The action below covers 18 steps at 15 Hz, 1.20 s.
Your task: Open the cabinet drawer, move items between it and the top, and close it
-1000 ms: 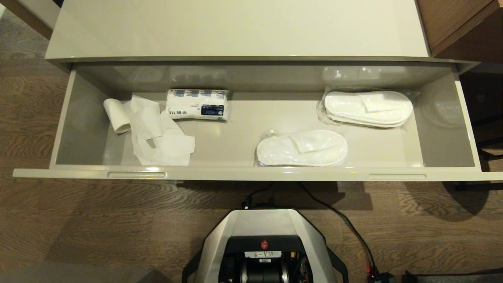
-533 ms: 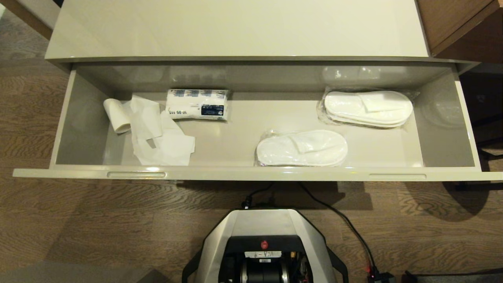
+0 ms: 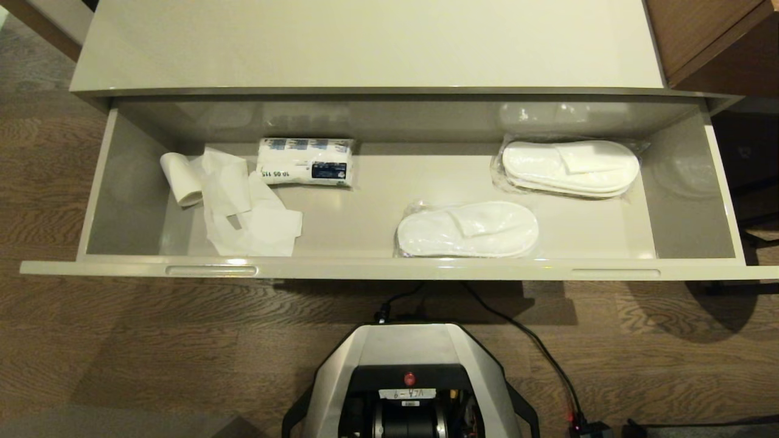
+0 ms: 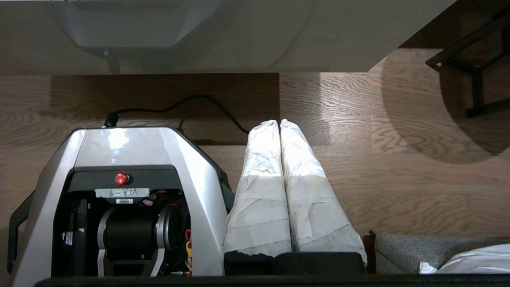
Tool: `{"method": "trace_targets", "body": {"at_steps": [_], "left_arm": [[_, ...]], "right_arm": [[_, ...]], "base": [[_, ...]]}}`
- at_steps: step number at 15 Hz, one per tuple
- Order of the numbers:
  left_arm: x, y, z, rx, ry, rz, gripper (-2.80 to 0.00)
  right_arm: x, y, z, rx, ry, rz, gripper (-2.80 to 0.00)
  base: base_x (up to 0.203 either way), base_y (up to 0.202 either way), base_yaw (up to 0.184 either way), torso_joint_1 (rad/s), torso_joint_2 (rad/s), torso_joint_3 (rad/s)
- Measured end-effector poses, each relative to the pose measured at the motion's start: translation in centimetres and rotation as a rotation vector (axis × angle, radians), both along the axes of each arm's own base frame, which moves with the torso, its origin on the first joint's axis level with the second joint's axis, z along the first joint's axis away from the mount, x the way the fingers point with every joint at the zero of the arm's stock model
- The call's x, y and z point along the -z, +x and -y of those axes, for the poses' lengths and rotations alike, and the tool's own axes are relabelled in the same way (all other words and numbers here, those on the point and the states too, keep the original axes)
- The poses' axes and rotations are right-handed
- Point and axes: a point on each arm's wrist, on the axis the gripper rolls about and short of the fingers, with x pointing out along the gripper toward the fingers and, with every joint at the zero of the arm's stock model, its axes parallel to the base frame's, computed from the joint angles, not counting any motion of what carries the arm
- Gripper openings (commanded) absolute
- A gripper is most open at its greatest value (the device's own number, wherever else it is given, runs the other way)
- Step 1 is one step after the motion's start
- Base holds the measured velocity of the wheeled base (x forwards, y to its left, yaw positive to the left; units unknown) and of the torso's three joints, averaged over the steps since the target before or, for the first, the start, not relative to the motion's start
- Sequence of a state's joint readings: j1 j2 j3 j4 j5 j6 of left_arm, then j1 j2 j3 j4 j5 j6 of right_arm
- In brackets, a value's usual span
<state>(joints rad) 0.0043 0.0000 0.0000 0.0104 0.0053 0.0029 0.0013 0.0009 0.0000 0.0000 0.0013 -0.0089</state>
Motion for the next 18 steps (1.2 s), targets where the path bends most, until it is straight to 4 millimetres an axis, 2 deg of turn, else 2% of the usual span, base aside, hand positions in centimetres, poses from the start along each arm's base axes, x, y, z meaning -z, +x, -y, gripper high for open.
{"method": "trace_targets", "body": {"at_steps": [18], "left_arm": [[0.0, 0.0, 0.0, 0.0, 0.0, 0.0, -2.8]], "right_arm": [[-0.01, 0.0, 0.0, 0.0, 0.0, 0.0, -2.8]], "base": [[0.0, 0.0, 0.0, 0.0, 0.0, 0.0]]}}
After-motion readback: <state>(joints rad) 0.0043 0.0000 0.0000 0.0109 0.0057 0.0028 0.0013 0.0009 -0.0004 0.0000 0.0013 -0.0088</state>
